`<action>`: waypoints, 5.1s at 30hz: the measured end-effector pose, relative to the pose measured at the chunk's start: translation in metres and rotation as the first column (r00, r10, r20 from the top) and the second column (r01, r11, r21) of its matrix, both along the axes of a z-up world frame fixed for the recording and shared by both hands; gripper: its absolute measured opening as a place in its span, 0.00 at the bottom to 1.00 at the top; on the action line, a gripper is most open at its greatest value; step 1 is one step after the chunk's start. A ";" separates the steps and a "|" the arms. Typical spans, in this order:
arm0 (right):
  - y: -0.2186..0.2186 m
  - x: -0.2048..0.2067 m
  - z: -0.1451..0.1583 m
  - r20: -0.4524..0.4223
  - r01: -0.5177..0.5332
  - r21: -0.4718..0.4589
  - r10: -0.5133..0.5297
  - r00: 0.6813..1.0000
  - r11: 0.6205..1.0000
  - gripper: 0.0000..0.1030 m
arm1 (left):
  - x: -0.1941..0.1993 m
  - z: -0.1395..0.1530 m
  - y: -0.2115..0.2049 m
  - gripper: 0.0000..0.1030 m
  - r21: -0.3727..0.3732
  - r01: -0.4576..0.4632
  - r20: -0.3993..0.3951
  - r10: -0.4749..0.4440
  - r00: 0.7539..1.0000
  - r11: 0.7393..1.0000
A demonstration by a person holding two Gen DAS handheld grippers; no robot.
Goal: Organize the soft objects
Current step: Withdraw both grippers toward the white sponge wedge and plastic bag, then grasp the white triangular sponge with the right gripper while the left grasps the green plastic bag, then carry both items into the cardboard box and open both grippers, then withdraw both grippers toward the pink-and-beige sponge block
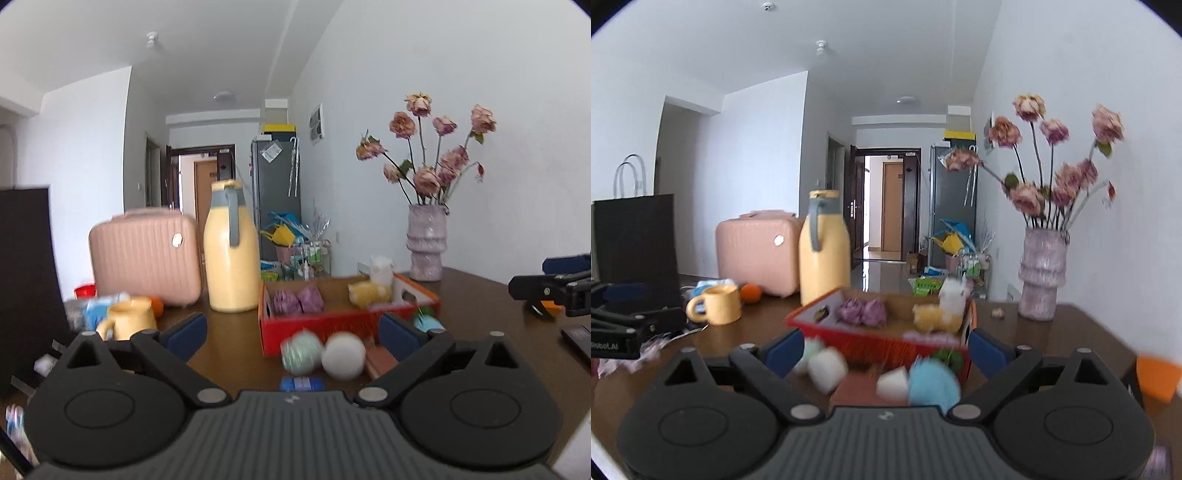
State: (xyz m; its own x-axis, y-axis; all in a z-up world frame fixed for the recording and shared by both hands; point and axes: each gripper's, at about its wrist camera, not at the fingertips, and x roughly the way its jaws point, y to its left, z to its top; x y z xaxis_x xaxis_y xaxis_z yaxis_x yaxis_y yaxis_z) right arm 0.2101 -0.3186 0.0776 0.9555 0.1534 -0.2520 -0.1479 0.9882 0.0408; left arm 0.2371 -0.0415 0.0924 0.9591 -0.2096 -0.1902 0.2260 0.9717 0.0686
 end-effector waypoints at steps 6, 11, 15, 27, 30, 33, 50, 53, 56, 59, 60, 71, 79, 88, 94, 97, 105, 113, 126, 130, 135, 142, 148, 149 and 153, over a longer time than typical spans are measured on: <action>0.012 -0.067 -0.043 -0.008 -0.019 0.023 0.020 1.000 1.000 0.99 | -0.070 -0.039 0.021 1.00 -0.092 0.015 -0.052 -0.019 0.998 0.996; 0.017 -0.065 -0.052 -0.039 -0.026 -0.027 0.025 0.999 0.999 0.99 | -0.074 -0.060 0.016 1.00 0.032 0.057 -0.078 -0.054 0.995 0.998; 0.013 -0.054 -0.058 -0.060 -0.007 0.009 0.008 0.998 1.000 0.97 | -0.058 -0.063 0.012 1.00 -0.018 0.050 -0.117 -0.052 0.992 0.999; -0.014 0.059 -0.081 -0.206 -0.006 0.132 0.033 0.978 0.991 0.39 | 0.035 -0.068 -0.026 0.76 -0.124 0.078 -0.290 -0.111 0.950 0.989; -0.019 0.096 -0.086 -0.229 0.009 0.124 0.020 0.973 0.992 0.39 | 0.072 -0.071 -0.046 0.70 -0.125 0.092 -0.341 -0.130 0.931 0.988; -0.022 0.125 -0.089 -0.241 -0.006 0.145 0.041 0.970 0.989 0.41 | 0.102 -0.075 -0.062 0.72 -0.104 0.098 -0.355 -0.129 0.926 0.990; 0.007 0.195 -0.107 -0.262 -0.038 0.009 0.039 0.964 0.999 0.37 | 0.231 -0.084 -0.036 0.39 -0.054 -0.008 -0.446 -0.017 0.895 0.998; 0.004 0.191 -0.105 -0.256 -0.034 0.026 0.040 0.966 0.999 0.35 | 0.243 -0.088 -0.030 0.24 -0.112 -0.020 -0.488 -0.038 0.872 0.993; 0.004 0.181 -0.096 -0.233 -0.034 0.025 0.039 0.972 0.999 0.35 | 0.239 -0.086 -0.021 0.20 -0.160 -0.026 -0.488 -0.057 0.871 0.987; 0.005 0.162 -0.083 -0.198 -0.044 0.018 0.046 0.979 0.999 0.35 | 0.220 -0.073 -0.013 0.19 -0.183 -0.037 -0.460 -0.052 0.886 0.982; 0.006 0.154 -0.080 -0.188 -0.043 0.017 0.046 0.981 0.999 0.35 | 0.211 -0.068 -0.010 0.19 -0.188 -0.041 -0.445 -0.048 0.894 0.981; 0.017 0.061 -0.069 -0.179 -0.075 0.112 0.094 0.979 0.991 0.35 | 0.073 -0.027 0.005 0.19 -0.227 0.008 -0.331 -0.085 0.940 0.974; 0.015 0.057 -0.053 -0.147 -0.088 0.102 0.102 0.984 0.991 0.35 | 0.062 -0.012 -0.002 0.19 -0.221 0.047 -0.290 -0.112 0.951 0.974; 0.020 0.208 -0.014 -0.212 -0.198 0.067 0.207 0.955 0.978 0.35 | 0.204 0.022 -0.023 0.19 -0.155 0.110 -0.325 -0.155 0.933 0.982; 0.050 0.360 -0.030 -0.398 -0.200 0.023 0.193 0.897 0.979 0.35 | 0.340 0.001 -0.043 0.21 -0.063 0.061 -0.458 -0.083 0.885 0.996; 0.067 0.417 -0.049 -0.489 -0.210 -0.001 0.183 0.853 0.978 0.36 | 0.397 -0.027 -0.053 0.27 -0.007 0.060 -0.532 -0.055 0.845 0.998; 0.084 0.469 -0.076 -0.588 -0.321 0.096 0.314 0.745 0.942 0.63 | 0.428 -0.054 -0.038 0.59 -0.060 0.051 -0.599 -0.077 0.797 0.997; 0.057 0.447 -0.044 -0.556 -0.234 0.072 0.234 0.798 0.970 0.64 | 0.407 -0.024 -0.037 0.70 -0.069 0.066 -0.558 -0.093 0.825 0.995; -0.051 0.294 0.055 -0.338 0.004 -0.057 -0.023 0.941 0.998 0.84 | 0.270 0.067 0.013 0.81 0.028 -0.002 -0.368 0.012 0.930 1.000; -0.053 0.262 0.066 -0.298 -0.007 -0.027 -0.001 0.955 1.000 0.84 | 0.237 0.082 0.012 0.81 0.026 -0.006 -0.347 0.015 0.938 1.000; -0.047 0.206 0.066 -0.195 0.001 -0.017 -0.004 0.981 1.000 0.84 | 0.187 0.085 0.010 0.82 0.024 -0.012 -0.285 0.018 0.958 1.000; -0.019 0.092 0.011 -0.102 -0.030 -0.016 0.028 0.994 0.999 0.84 | 0.068 0.046 0.010 0.86 -0.031 0.026 -0.151 -0.030 0.988 0.999; -0.028 0.016 -0.039 -0.116 -0.014 0.095 0.025 0.993 0.995 0.84 | -0.003 0.005 -0.001 0.86 -0.107 0.084 -0.211 -0.105 0.972 0.991; -0.030 0.009 -0.045 -0.131 -0.007 0.114 0.022 0.991 0.993 0.84 | -0.011 -0.001 -0.002 0.86 -0.113 0.080 -0.222 -0.103 0.969 0.990; -0.042 -0.010 -0.064 -0.183 0.029 0.164 0.001 0.983 0.986 0.84 | -0.027 -0.022 -0.004 0.85 -0.142 0.075 -0.294 -0.114 0.949 0.987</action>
